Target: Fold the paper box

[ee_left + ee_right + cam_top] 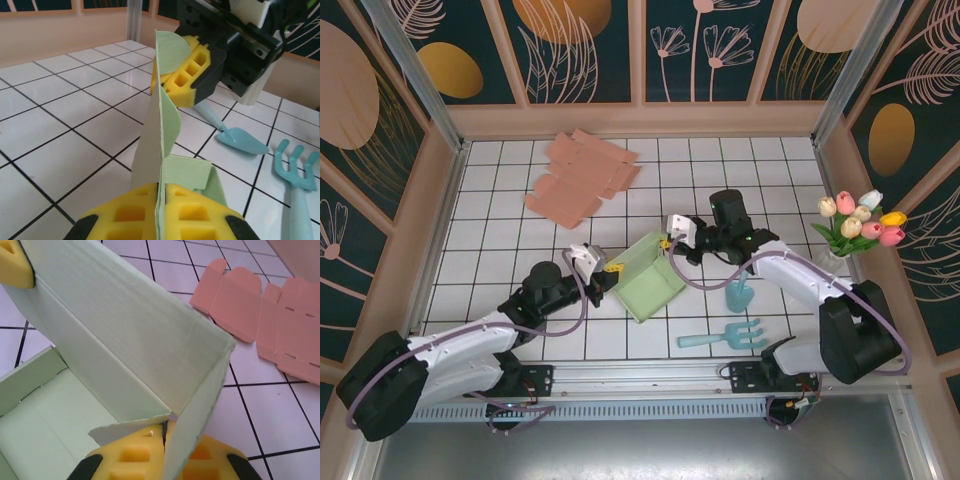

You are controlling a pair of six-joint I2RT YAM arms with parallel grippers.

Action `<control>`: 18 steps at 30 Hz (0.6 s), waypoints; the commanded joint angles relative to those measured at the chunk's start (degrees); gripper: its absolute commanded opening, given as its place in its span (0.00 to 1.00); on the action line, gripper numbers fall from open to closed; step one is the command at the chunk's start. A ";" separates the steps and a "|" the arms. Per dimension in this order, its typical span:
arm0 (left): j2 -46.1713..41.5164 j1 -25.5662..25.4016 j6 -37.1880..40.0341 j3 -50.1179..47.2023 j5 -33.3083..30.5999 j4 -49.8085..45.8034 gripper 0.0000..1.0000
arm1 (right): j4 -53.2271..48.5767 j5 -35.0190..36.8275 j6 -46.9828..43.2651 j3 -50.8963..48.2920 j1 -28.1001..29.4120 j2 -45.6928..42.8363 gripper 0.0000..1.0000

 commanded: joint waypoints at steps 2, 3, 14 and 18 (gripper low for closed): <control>-2.76 -0.16 2.35 0.70 6.12 6.46 0.00 | -1.01 -12.33 -1.48 -1.82 -2.09 -0.92 0.36; -2.88 -0.17 2.66 0.51 6.81 6.42 0.00 | -0.93 -13.70 -1.67 -2.07 -3.11 -1.20 0.44; 0.88 -0.21 3.67 2.49 11.75 5.43 0.00 | -8.05 -20.60 -9.34 -0.17 -4.24 0.00 0.42; 1.37 -0.17 3.36 2.36 8.94 5.66 0.00 | -8.16 -20.13 -9.16 -0.32 -4.17 -0.59 0.13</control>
